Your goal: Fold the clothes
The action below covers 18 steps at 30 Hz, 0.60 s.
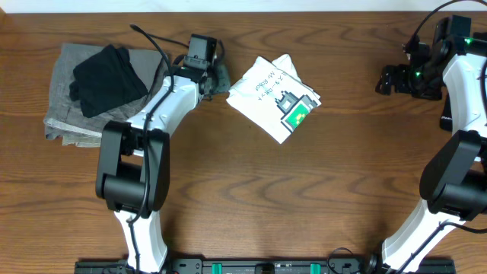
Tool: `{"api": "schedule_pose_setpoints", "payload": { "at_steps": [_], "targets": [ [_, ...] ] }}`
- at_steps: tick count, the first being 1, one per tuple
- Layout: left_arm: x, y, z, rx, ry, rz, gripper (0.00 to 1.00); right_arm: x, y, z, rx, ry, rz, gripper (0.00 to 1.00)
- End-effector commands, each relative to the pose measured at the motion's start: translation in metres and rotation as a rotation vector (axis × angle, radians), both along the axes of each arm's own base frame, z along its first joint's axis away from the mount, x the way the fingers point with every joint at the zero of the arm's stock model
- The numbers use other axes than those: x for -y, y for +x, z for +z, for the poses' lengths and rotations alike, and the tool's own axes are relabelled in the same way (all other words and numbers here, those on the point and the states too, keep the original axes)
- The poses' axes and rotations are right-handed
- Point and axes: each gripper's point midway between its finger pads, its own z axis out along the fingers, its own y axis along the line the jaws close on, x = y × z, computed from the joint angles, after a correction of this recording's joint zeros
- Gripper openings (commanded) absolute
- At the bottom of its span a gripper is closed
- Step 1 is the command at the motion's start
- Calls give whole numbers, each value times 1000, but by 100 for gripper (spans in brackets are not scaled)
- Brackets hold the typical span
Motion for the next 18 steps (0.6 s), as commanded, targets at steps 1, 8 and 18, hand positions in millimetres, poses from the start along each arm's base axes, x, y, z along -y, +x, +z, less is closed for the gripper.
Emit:
{"api": "schedule_pose_setpoints", "payload": {
  "at_steps": [1, 8, 18],
  "targets": [
    [50, -4, 48, 70, -135, -113, 6, 3, 0, 2, 3, 0, -18, 99],
    [125, 7, 60, 241, -210, -238, 6, 3, 0, 2, 3, 0, -18, 99],
    [216, 1, 15, 339, -312, -349, 10, 3, 0, 2, 3, 0, -18, 99]
  ]
}}
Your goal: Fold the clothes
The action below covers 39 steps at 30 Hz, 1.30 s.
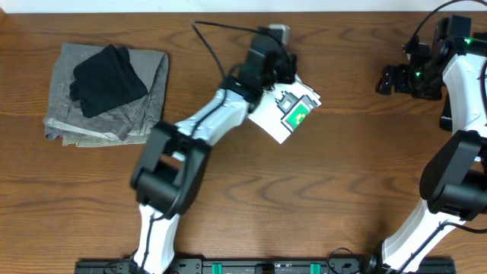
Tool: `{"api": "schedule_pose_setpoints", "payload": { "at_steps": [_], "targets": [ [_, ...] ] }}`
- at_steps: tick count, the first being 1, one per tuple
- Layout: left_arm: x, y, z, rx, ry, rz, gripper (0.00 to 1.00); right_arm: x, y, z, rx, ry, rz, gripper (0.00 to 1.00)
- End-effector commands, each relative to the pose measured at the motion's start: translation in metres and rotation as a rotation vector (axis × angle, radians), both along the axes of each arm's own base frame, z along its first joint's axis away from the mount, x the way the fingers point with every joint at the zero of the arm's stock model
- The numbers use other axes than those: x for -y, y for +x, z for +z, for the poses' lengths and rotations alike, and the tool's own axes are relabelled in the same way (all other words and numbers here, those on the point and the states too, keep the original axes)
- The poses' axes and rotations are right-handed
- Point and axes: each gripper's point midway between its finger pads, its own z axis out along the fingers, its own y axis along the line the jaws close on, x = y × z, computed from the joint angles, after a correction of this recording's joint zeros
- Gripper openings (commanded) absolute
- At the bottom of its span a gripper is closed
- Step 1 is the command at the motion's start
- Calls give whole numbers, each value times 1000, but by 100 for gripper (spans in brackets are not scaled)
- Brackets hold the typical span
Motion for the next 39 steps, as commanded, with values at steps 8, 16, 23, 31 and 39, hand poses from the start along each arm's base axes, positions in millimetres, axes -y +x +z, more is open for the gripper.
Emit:
{"api": "schedule_pose_setpoints", "payload": {
  "at_steps": [8, 16, 23, 31, 39],
  "targets": [
    [30, -72, -113, -264, 212, -139, 10, 2, 0, 2, 3, 1, -18, 99],
    [-36, -150, -152, -623, 499, -185, 10, 2, 0, 2, 3, 1, -18, 99],
    [-90, -179, -125, -778, 604, -192, 10, 2, 0, 2, 3, 1, -18, 99],
    [-89, -131, -33, -521, 442, -120, 10, 2, 0, 2, 3, 1, -18, 99],
    [-53, -115, -8, -359, 368, -151, 10, 2, 0, 2, 3, 1, -18, 99]
  ]
}}
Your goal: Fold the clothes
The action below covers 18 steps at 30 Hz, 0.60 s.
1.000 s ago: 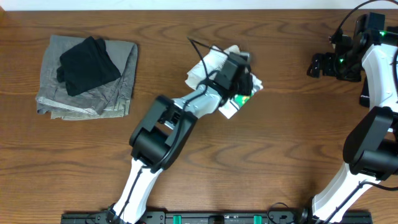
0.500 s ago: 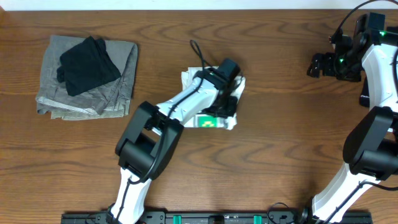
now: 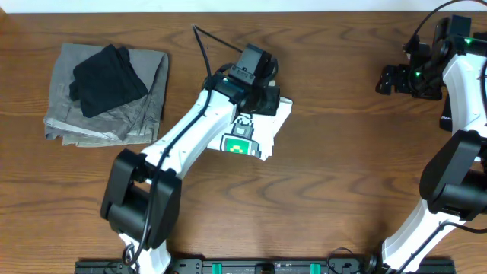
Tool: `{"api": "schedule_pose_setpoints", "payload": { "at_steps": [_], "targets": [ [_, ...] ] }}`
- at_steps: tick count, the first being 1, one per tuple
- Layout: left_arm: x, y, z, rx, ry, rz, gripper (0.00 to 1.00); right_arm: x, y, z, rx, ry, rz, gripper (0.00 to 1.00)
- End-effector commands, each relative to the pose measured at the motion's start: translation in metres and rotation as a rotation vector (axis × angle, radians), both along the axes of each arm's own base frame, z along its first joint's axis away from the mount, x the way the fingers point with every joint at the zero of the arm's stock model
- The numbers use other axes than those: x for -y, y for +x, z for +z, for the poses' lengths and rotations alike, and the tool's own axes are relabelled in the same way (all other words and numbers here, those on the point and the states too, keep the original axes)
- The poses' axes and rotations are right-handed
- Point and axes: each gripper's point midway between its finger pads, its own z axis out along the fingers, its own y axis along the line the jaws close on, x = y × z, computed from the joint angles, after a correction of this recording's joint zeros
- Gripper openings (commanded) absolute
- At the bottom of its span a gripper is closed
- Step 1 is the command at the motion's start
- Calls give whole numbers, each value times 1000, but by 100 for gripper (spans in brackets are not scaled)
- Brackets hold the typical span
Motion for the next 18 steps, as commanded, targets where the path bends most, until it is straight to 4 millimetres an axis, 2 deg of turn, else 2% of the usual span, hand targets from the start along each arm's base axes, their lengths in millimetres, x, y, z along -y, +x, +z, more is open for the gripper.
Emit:
{"api": "schedule_pose_setpoints", "payload": {
  "at_steps": [1, 5, 13, 18],
  "targets": [
    [17, -6, -15, -4, 17, -45, 10, 3, 0, 2, 3, 0, -19, 99],
    [39, -11, -28, 15, 25, -83, 10, 3, 0, 2, 3, 0, -19, 99],
    [57, 2, -76, 74, 103, -60, 10, 3, 0, 2, 3, 0, -19, 99],
    [36, 31, -102, 171, 240, 49, 10, 3, 0, 2, 3, 0, -18, 99]
  ]
}}
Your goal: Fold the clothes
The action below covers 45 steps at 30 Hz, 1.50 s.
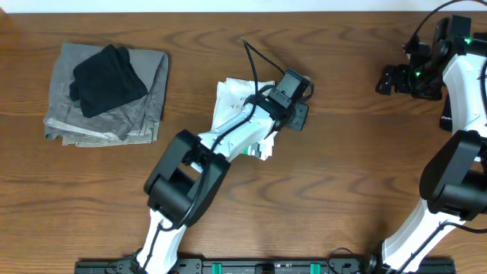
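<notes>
A white folded garment (232,99) with dark print lies at the table's middle back, and a bit of green print shows at its lower edge. My left arm lies across it. The left gripper (299,118) is at the garment's right edge, over the wood; its jaws are too dark to read. A folded grey garment (144,99) lies at the back left with a crumpled black garment (106,76) on top. My right gripper (384,78) rests at the far right back, away from all the clothes, with its fingers together.
The wooden table (342,190) carries only the clothes and both arms. The right arm (456,152) runs along the right edge. A black rail (259,266) lines the front edge.
My left gripper has moved right, from on top of the white garment to its right edge. The garment has turned and now lies a little further left. The right arm has not moved.
My left gripper was first beside the white garment's left corner, near the grey pile. Then it was over the garment's top. Later the garment lay lower and further left with the gripper on it. Now the gripper is at its right edge.
</notes>
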Tool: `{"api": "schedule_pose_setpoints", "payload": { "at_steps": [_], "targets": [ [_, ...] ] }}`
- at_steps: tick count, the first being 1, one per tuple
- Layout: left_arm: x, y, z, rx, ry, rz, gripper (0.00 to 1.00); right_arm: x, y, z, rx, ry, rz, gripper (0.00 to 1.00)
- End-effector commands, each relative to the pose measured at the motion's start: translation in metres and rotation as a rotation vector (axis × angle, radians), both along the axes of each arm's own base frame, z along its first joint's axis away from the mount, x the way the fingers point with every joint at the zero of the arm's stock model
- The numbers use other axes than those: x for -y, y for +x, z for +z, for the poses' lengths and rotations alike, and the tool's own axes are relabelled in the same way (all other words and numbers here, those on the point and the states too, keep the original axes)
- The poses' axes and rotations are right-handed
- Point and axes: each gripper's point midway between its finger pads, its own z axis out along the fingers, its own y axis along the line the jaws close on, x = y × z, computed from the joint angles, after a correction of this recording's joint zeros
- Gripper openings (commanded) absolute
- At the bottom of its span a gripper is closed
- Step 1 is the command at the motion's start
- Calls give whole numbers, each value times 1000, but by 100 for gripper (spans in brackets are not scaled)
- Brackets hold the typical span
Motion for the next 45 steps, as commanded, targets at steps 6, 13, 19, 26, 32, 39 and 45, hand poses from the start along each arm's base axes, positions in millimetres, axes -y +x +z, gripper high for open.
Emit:
{"api": "schedule_pose_setpoints", "payload": {
  "at_steps": [6, 13, 19, 26, 32, 39, 45],
  "targets": [
    [-51, 42, -10, 169, 213, 197, 10, 2, 0, 2, 3, 1, -18, 99],
    [-57, 46, -9, 181, 229, 217, 10, 2, 0, 2, 3, 1, -18, 99],
    [-52, 52, 13, 216, 196, 223, 21, 2, 0, 2, 3, 1, -18, 99],
    [-49, 55, 61, 278, 131, 238, 33, 2, 0, 2, 3, 1, -18, 99],
    [-53, 49, 59, 257, 152, 233, 33, 2, 0, 2, 3, 1, -18, 99],
    [-62, 34, 42, 177, 199, 256, 33, 2, 0, 2, 3, 1, -18, 99],
    [-79, 38, 38, 208, 281, 306, 33, 2, 0, 2, 3, 1, -18, 99]
  ]
}}
